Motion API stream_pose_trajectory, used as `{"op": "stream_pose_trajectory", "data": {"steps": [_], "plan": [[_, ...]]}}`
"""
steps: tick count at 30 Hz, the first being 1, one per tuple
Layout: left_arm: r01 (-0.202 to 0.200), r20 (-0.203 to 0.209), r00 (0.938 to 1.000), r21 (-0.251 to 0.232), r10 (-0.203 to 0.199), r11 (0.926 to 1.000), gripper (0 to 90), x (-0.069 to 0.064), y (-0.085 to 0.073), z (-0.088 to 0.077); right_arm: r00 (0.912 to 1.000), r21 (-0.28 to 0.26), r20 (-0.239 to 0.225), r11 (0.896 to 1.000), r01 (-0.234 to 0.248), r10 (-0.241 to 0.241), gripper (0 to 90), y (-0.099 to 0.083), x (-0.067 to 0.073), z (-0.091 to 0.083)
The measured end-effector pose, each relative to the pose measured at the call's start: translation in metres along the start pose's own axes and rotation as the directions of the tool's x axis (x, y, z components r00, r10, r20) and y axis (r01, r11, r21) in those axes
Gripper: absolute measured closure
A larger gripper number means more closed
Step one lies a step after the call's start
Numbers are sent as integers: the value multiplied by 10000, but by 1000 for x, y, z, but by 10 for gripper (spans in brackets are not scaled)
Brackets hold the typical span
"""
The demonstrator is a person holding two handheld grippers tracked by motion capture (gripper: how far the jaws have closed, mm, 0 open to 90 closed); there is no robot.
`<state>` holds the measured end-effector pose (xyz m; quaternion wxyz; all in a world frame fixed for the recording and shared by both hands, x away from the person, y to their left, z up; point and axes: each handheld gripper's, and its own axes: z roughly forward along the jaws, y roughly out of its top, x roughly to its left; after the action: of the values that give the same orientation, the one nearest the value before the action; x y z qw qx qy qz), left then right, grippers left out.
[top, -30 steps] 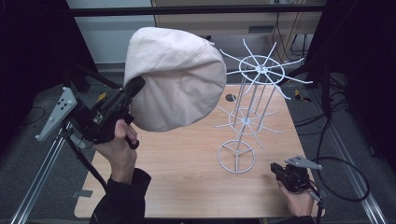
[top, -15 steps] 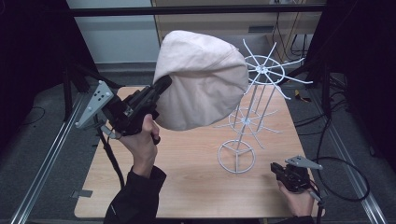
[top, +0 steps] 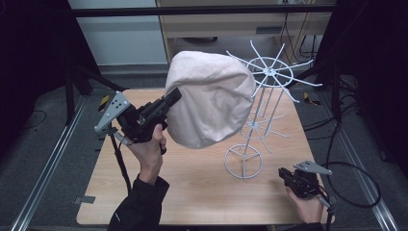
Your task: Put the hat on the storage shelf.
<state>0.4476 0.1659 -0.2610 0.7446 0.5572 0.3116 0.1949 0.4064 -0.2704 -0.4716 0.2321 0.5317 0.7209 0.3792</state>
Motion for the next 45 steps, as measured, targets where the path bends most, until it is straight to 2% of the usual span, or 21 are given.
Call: {"op": "stream_pose_trajectory", "data": {"steps": [3, 5, 10, 11, 14, 15, 16, 24, 25, 27, 32, 34, 35, 36, 38, 39, 40, 41, 43, 44, 45], "plan": [[-29, 138, 9999, 402, 24, 9992, 881, 6, -9, 0, 10000, 21, 0, 10000, -1, 1, 837, 0, 0, 0], [-127, -11, 9999, 794, 128, 9968, 879, 9, -17, 1, 10000, 64, -21, 10000, -67, 67, 835, 0, 0, 0], [-173, -96, 9998, 1293, 187, 9915, 875, 13, -28, 4, 10000, 75, -12, 10000, -46, 46, 827, 0, 0, 0], [-346, -100, 9993, 1555, 366, 9872, 874, 13, -33, 7, 10000, 81, -4, 10000, -54, 54, 827, 0, 0, 0], [-470, -93, 9987, 1758, 494, 9833, 871, 12, -37, 9, 10000, 76, -3, 10000, -54, 54, 827, 0, 0, 0], [-585, -64, 9981, 1989, 610, 9783, 861, 11, -40, 11, 10000, 78, -7, 10000, -52, 52, 826, 0, 0, 0], [-585, -64, 9981, 1989, 610, 9783, 856, 11, -40, 11, 10000, 78, -4, 10000, -49, 49, 825, 0, 0, 0], [-1002, 11, 9946, 2705, 1037, 9575, 851, 7, -54, 17, 10000, 71, -30, 10000, -50, 50, 823, 0, 1, 1], [-1002, 11, 9946, 2705, 1037, 9575, 844, 7, -54, 17, 10000, 71, -30, 10000, -50, 50, 823, 0, 1, 1], [-1115, 2, 9932, 2875, 1164, 9513, 802, 7, -55, 15, 10000, 82, -8, 9999, -79, 79, 820, 0, 1, 1], [-1277, -77, 9906, 3003, 1363, 9453, 656, 7, -52, 0, 10000, 58, 12, 10000, -56, 56, 812, -1, 0, 1], [-1629, -227, 9834, 3263, 1800, 9311, 599, 8, -51, -16, 9999, 81, 25, 9999, -109, 109, 802, -1, 1, 1], [-1629, -227, 9834, 3263, 1800, 9311, 571, 8, -51, -16, 9999, 81, 25, 9999, -109, 109, 802, -1, 1, 1], [-1752, -324, 9798, 3360, 1973, 9254, 571, 8, -52, -23, 9999, 84, 20, 9999, -115, 115, 799, -1, 1, 1], [-1853, -492, 9752, 3523, 2158, 9174, 524, 12, -54, -37, 9999, 59, 36, 9999, -109, 109, 787, -1, 1, 1], [-1841, -698, 9719, 3700, 2249, 9106, 481, 17, -58, -49, 9999, 12, 86, 10000, -74, 74, 759, -1, 0, 1], [-1841, -698, 9719, 3700, 2249, 9106, 466, 17, -58, -49, 9999, 12, 86, 10000, -74, 74, 759, -1, 0, 1], [-1849, -844, 9683, 3911, 2352, 9016, 466, 22, -63, -58, 9999, -7, 106, 10000, -84, 84, 749, -1, 0, 1], [-1604, -1179, 9662, 4221, 2294, 8922, 435, 33, -71, -71, 9998, -68, 186, 10000, -12, 14, 714, -2, -1, 2], [-1287, -1508, 9646, 4463, 2162, 8856, 417, 42, -79, -80, 9998, -90, 178, 9999, -52, 53, 685, -2, -1, 2], [-1084, -1726, 9629, 4566, 2075, 8830, 407, 48, -84, -86, 9998, -110, 200, 9999, -66, 68, 665, -2, -1, 2]]}}
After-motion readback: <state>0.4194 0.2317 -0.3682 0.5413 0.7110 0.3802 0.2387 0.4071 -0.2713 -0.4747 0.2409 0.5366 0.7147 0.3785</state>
